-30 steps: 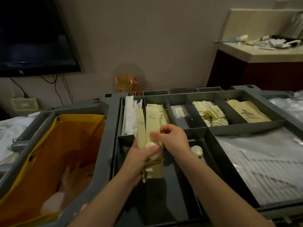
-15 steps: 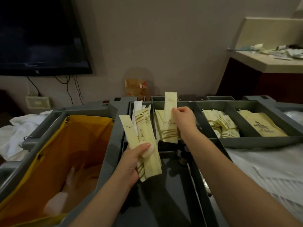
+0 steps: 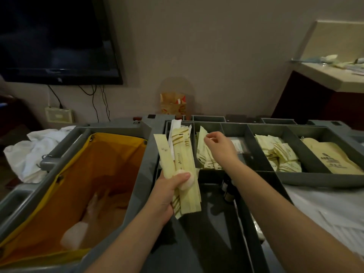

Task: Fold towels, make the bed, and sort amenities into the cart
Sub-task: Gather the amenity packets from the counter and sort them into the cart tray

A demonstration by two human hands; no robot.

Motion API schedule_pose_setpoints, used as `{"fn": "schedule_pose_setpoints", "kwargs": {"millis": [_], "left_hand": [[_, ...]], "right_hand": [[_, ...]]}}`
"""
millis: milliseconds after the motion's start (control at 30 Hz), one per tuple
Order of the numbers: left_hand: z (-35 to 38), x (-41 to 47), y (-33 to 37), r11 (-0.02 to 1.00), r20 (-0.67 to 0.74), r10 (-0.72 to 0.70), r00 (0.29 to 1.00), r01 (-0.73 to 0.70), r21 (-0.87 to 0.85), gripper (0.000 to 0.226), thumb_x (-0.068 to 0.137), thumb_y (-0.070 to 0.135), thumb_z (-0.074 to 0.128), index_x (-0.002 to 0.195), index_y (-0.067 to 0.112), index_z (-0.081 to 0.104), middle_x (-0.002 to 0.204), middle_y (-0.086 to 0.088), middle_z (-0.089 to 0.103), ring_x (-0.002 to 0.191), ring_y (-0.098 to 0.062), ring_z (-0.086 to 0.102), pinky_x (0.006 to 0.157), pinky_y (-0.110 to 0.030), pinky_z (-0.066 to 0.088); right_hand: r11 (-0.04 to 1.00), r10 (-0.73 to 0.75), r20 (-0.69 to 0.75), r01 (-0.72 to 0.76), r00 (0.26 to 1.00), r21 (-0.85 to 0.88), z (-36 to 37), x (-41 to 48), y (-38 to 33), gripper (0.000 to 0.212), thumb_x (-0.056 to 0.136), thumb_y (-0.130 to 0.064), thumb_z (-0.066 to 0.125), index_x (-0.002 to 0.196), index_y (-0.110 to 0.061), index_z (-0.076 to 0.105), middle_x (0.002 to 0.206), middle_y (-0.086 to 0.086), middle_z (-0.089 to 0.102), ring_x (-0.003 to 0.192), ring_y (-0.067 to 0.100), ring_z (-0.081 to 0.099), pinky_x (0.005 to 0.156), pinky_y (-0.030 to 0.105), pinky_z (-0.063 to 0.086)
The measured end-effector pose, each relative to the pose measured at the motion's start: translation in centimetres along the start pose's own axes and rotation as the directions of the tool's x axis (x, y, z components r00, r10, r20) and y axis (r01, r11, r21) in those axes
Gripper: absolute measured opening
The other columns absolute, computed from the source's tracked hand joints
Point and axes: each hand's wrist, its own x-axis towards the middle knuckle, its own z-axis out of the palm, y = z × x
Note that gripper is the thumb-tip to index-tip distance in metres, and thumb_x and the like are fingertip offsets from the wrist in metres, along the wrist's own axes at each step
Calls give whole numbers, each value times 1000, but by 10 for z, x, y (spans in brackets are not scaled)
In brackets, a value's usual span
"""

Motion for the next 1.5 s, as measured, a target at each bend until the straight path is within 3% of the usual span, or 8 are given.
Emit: {"fn": "schedule_pose_setpoints", "kwargs": {"millis": [133, 333, 533, 733, 933, 1200, 1300, 1500], "left_hand": [[-1, 2, -4, 998, -14, 57, 998, -57, 27, 46, 82, 0, 64, 120, 23, 52, 109, -7, 64, 99, -23, 61, 74, -36, 51], [-2, 2, -12, 992, 36, 93, 995, -96, 79, 55, 79, -4, 66, 128, 17, 52, 116, -9, 66, 107, -26, 62, 85, -41, 54], [-2, 0, -16, 982, 95, 124, 988, -136, 133, 57, 81, -9, 61, 125, 25, 49, 115, -2, 66, 103, -17, 64, 74, -29, 56], [-2, -1, -14, 978, 101, 80, 992, -98, 185, 65, 79, -6, 64, 135, 21, 44, 120, -6, 63, 109, -23, 60, 81, -37, 55], [-3, 0, -6, 999, 138, 5, 990, 1, -44, 47, 78, -5, 59, 122, 11, 55, 113, -16, 67, 98, -28, 67, 76, -41, 59], [-8, 2, 4, 975, 56, -65, 996, 76, -210, 30, 84, -5, 54, 107, 14, 61, 105, -18, 68, 98, -34, 65, 81, -47, 54], [-7, 4, 7, 980, 18, -33, 999, 36, -197, 31, 86, -6, 53, 108, 14, 61, 98, -15, 69, 92, -31, 65, 78, -46, 54], [-6, 0, 9, 989, -18, 4, 1000, -7, -149, 36, 85, -7, 55, 113, 17, 57, 101, -11, 66, 93, -29, 63, 78, -46, 53]], "right_hand": [[988, -110, 132, 94, 985, 120, -3, -54, -10, 10, 94, -32, 54, 87, -27, 60, 89, -7, 63, 86, 9, 60, 73, 23, 49], [985, -84, 110, 66, 990, 161, 5, -86, 8, 8, 87, -28, 66, 82, -27, 59, 85, -10, 63, 81, 1, 59, 62, 12, 43], [965, -1, 99, -25, 995, 261, 16, -92, 12, 13, 80, -27, 74, 82, -23, 62, 90, -8, 65, 88, 4, 60, 74, 24, 55], [930, 88, 230, -162, 969, 329, 7, -86, 11, 11, 88, -24, 66, 84, -13, 65, 93, 0, 67, 90, 12, 63, 75, 25, 54], [793, 185, 333, -340, 925, 505, -6, -75, 9, 17, 95, -22, 54, 105, -10, 61, 105, 6, 67, 95, 19, 68, 80, 34, 58], [893, 208, 219, -277, 953, 356, -9, -36, -17, 12, 98, -29, 49, 102, -19, 55, 106, 4, 61, 96, 20, 62, 86, 40, 54], [939, 153, 139, -188, 978, 290, -8, -21, -24, 12, 99, -30, 47, 95, -20, 54, 100, 4, 60, 89, 18, 61, 75, 35, 54], [931, 287, -3, -279, 958, 236, -11, 33, 1, 31, 97, -18, 50, 127, -16, 45, 117, 7, 53, 100, 24, 55, 75, 37, 51]]}}
